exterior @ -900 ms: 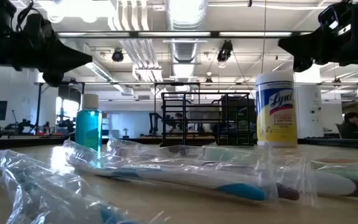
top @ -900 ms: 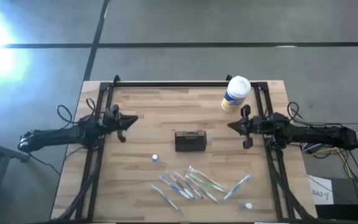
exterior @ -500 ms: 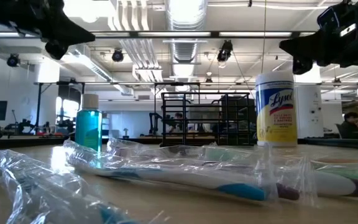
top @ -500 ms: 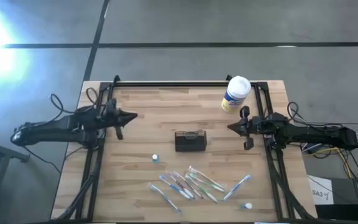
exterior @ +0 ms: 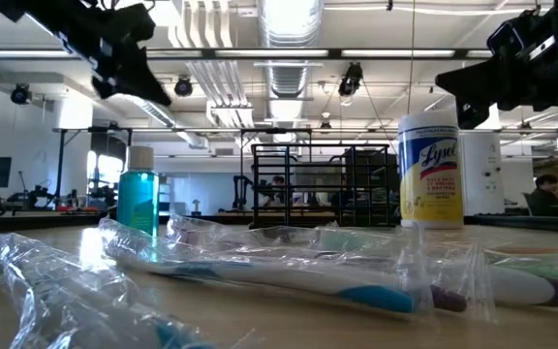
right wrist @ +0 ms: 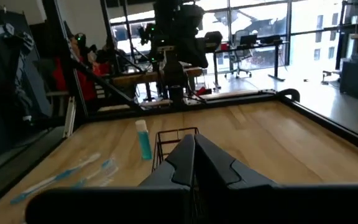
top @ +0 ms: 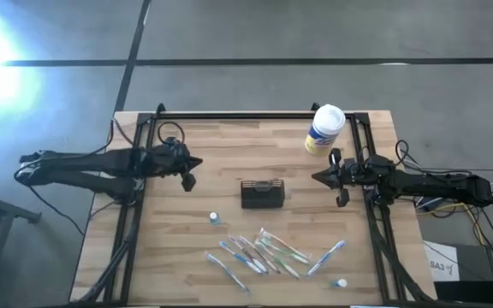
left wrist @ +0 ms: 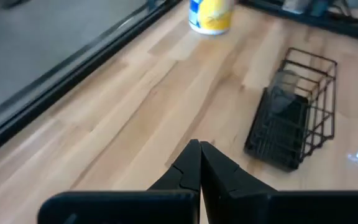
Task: Pick & Place toothbrushing station
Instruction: Put the top blue mouthwash into the black mesh organizer
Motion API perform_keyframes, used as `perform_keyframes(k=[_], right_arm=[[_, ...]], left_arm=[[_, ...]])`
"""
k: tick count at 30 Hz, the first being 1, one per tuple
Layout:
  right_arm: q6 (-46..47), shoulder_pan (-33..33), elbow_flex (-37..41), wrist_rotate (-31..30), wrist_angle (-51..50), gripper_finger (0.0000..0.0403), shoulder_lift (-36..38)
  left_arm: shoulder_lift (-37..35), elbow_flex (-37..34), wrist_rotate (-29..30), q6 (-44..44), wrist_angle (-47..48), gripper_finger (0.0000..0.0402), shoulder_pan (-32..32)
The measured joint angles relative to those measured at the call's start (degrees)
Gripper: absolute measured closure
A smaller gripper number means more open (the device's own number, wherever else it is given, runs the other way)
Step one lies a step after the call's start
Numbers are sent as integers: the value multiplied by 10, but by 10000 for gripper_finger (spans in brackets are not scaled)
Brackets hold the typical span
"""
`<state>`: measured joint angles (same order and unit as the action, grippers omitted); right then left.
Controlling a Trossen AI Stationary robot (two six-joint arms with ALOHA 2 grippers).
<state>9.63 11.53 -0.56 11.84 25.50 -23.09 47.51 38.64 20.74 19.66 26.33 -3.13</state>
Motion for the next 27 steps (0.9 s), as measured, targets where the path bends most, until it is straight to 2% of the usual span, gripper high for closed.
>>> perform_keyframes(k=[8,15,20,27], right_arm=[[16,0,0,0,0,394,1],[3,0,0,0,0,394,-4],[-3,0,0,1,-1,394,-8],[-6,0,0,1,-4,394,-7]], left_arm=[[80,135,27,134,163,381,72],[203,226,43,236,287,349,133],[282,280,37,261,298,296,162],[359,368,-28,269,313,188,166]])
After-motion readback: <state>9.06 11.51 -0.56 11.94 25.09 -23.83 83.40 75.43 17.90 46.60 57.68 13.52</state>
